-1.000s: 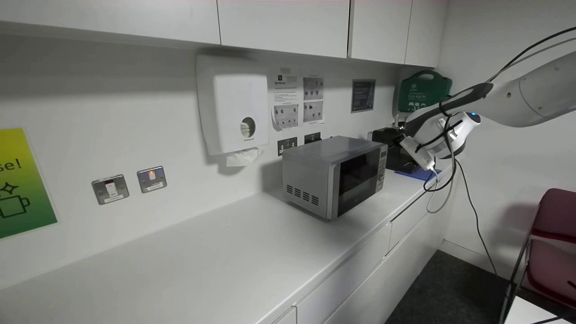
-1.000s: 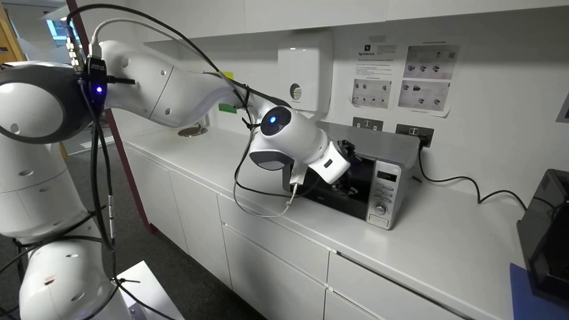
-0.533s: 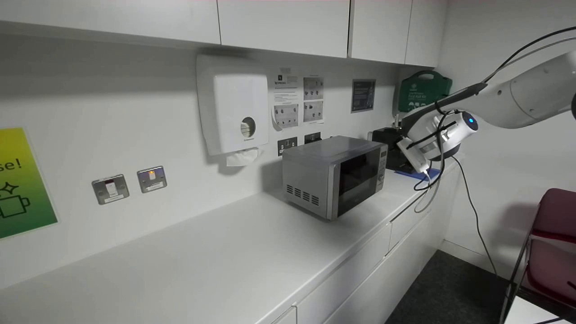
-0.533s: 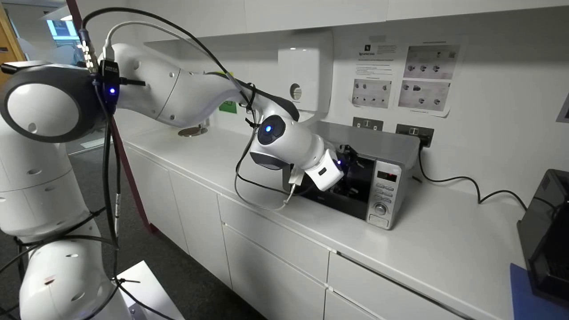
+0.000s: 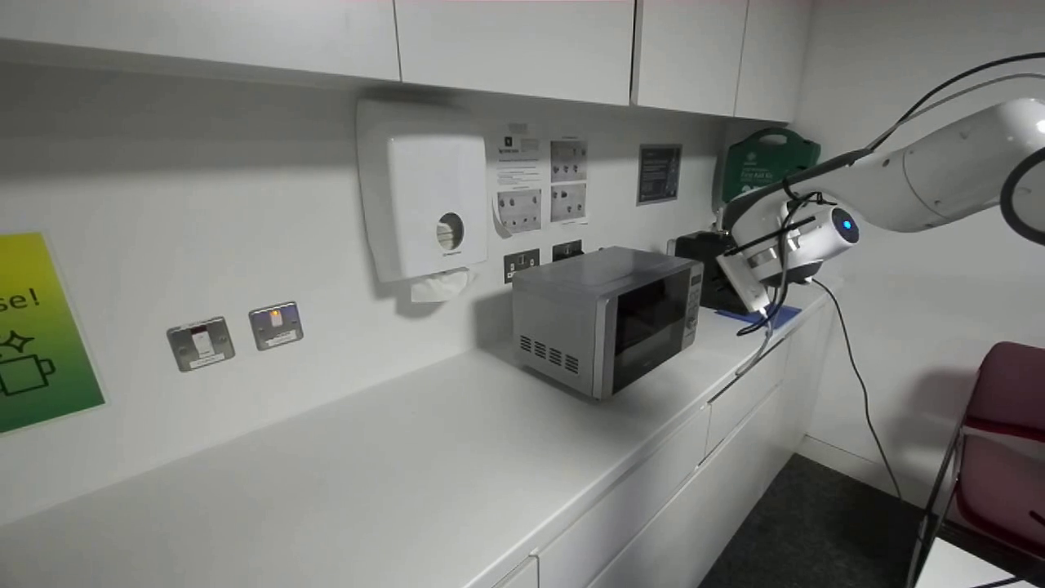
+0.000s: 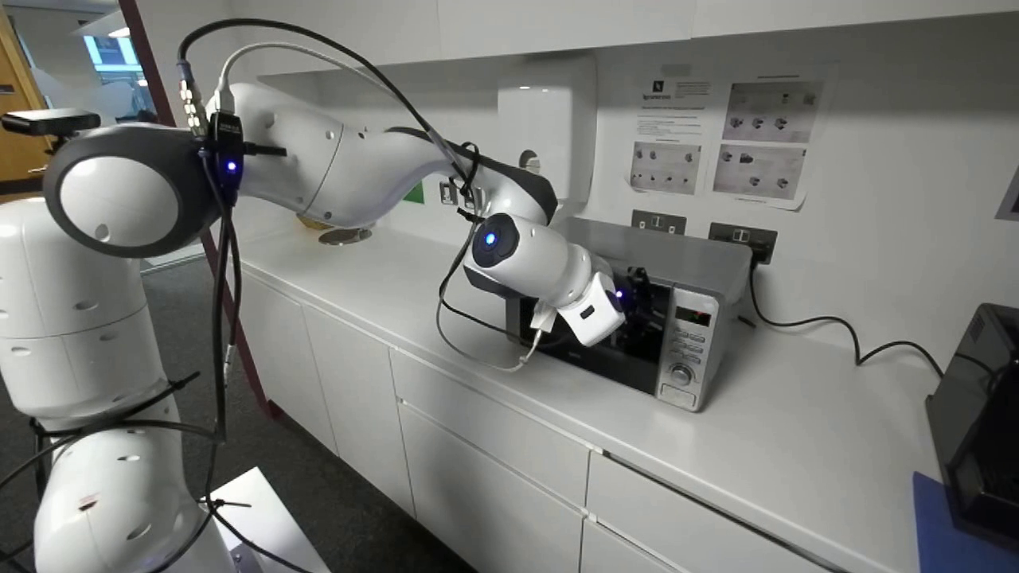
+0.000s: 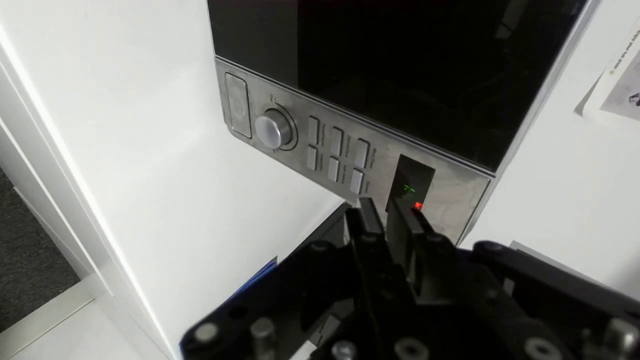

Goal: Press the microwave button

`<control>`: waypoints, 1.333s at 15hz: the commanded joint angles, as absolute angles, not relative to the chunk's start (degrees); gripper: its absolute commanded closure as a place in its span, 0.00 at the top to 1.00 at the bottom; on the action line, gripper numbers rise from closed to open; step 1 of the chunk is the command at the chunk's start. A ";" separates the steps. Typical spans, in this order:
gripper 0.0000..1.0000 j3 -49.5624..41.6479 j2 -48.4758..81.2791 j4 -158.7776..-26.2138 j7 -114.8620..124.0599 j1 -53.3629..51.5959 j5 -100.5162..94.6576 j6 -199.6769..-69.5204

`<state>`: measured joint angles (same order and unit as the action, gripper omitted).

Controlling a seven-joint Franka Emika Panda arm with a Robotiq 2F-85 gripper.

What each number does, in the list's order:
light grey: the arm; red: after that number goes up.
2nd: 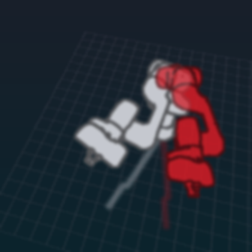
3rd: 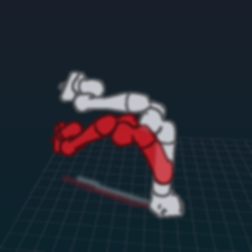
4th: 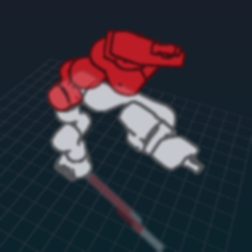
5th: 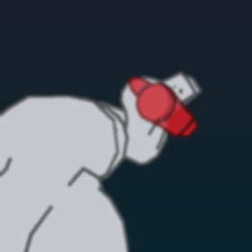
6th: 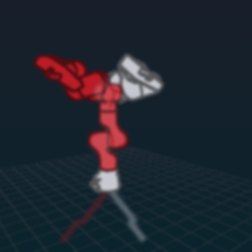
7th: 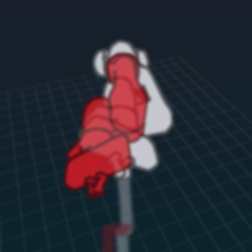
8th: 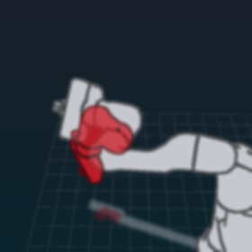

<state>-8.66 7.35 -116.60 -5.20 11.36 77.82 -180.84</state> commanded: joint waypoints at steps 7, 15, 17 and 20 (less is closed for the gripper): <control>0.00 -8.44 18.79 -103.14 -25.68 11.68 96.46 -184.57; 0.00 -11.14 24.05 -96.40 -38.01 9.95 108.40 -183.76; 0.00 -12.20 23.85 -95.96 -41.52 8.99 111.79 -183.19; 0.00 -14.56 23.68 -95.69 -46.33 6.79 116.74 -182.66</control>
